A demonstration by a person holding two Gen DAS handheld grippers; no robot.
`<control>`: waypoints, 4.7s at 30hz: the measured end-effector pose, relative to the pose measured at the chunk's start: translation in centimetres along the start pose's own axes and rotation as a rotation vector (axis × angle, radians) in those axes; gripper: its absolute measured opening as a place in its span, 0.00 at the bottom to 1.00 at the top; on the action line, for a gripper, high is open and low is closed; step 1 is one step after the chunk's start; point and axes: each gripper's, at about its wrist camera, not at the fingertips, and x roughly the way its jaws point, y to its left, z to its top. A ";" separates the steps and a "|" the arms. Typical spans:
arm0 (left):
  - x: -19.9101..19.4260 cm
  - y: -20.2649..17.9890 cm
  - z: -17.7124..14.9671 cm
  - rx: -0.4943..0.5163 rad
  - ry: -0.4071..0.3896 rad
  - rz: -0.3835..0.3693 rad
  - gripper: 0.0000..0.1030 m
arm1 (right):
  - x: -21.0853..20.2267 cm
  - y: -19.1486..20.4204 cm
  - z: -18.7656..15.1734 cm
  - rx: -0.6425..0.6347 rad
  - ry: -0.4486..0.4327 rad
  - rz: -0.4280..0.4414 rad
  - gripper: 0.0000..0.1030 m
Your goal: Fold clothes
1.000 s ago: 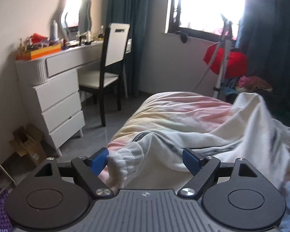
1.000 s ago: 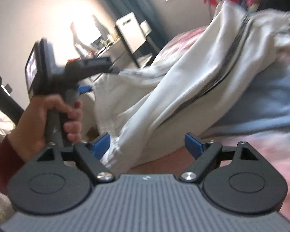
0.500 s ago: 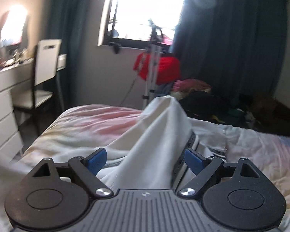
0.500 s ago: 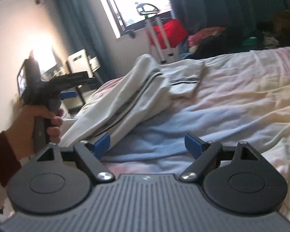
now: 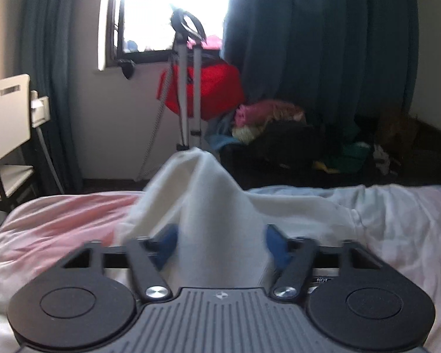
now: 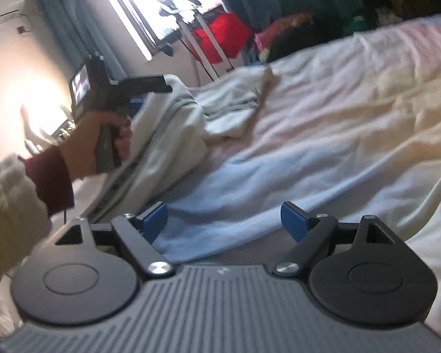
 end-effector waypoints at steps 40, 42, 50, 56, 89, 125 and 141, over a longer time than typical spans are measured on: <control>-33.3 3.6 -17.3 -0.110 -0.114 -0.088 0.03 | 0.0 1.0 1.2 0.292 -0.044 0.161 0.76; -33.0 4.2 -17.4 -0.128 -0.121 -0.104 0.03 | 3.0 0.8 2.6 0.330 -0.035 0.141 0.76; -30.9 6.3 -17.6 -0.158 -0.150 -0.107 0.03 | 15.5 -2.0 7.9 0.449 -0.113 -0.025 0.76; -28.3 7.2 -17.8 -0.176 -0.134 -0.133 0.03 | 20.7 -3.1 11.8 0.458 -0.202 -0.137 0.48; -28.7 -5.7 -24.2 0.201 0.012 -0.391 0.05 | -14.0 -20.1 2.4 0.726 -0.388 -0.396 0.08; -32.8 17.5 -28.9 -1.251 0.108 -0.105 0.16 | -14.2 -22.5 1.5 0.810 -0.424 -0.407 0.07; -43.5 27.4 -20.9 -0.963 0.173 -0.013 0.05 | -19.3 -21.6 1.3 0.713 -0.556 -0.645 0.06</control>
